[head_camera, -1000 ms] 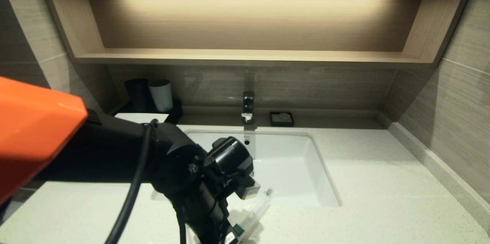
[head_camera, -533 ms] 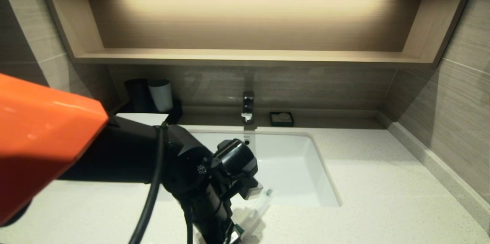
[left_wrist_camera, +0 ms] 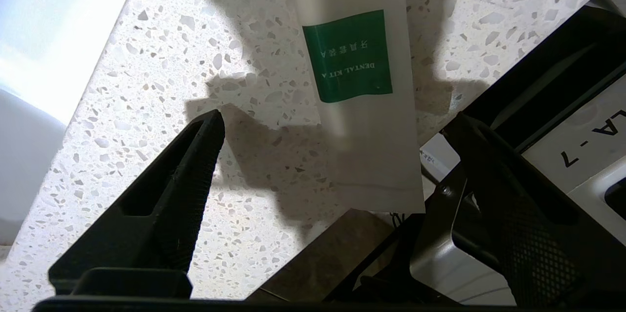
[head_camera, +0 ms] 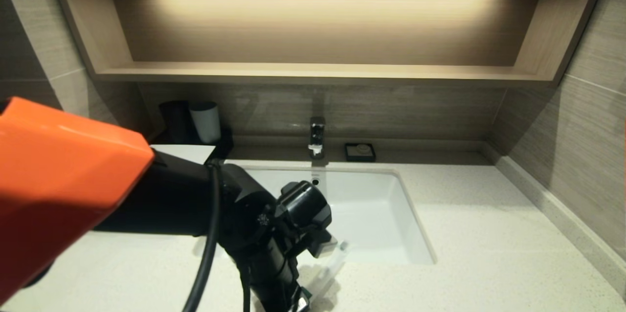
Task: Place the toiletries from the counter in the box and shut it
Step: Pick up the bathroom toiletry
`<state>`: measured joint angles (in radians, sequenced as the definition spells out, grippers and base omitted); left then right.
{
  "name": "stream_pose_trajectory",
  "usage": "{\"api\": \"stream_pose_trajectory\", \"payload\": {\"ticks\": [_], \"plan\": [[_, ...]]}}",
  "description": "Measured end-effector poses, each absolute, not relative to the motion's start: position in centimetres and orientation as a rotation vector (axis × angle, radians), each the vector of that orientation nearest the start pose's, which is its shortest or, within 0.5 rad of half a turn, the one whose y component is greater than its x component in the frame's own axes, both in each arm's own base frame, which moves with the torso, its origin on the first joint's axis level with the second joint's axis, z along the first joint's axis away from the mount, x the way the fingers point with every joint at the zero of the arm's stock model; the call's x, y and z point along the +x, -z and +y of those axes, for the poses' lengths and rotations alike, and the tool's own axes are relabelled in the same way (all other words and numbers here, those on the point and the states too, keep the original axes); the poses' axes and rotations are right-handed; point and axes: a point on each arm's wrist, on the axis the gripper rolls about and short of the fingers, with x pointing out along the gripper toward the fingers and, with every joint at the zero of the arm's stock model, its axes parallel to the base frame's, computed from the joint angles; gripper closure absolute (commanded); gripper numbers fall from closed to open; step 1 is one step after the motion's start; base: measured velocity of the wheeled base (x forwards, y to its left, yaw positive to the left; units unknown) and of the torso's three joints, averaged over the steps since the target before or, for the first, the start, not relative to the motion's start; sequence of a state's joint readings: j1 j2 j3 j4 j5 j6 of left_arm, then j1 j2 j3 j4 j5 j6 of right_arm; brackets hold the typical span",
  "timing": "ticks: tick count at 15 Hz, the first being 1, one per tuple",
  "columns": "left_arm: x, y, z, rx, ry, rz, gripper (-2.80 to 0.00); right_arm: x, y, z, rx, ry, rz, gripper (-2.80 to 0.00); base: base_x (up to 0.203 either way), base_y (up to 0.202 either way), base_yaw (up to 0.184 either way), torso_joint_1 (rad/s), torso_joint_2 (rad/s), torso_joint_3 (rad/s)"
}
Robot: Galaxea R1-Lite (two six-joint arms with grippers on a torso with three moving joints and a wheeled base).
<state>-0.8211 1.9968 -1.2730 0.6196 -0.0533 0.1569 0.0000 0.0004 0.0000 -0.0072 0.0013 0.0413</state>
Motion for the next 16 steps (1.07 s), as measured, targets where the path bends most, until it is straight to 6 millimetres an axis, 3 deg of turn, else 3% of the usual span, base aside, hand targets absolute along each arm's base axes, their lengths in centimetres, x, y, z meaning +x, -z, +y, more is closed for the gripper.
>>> {"api": "stream_pose_trajectory", "payload": {"ticks": [16], "plan": [[22.21, -10.85, -24.35, 0.682, 0.813, 1.233, -2.80, -2.28, -7.62, 0.00, 0.041, -0.001, -0.007, 0.00, 0.000, 0.000, 0.000, 0.000, 0.00, 0.000]]}}
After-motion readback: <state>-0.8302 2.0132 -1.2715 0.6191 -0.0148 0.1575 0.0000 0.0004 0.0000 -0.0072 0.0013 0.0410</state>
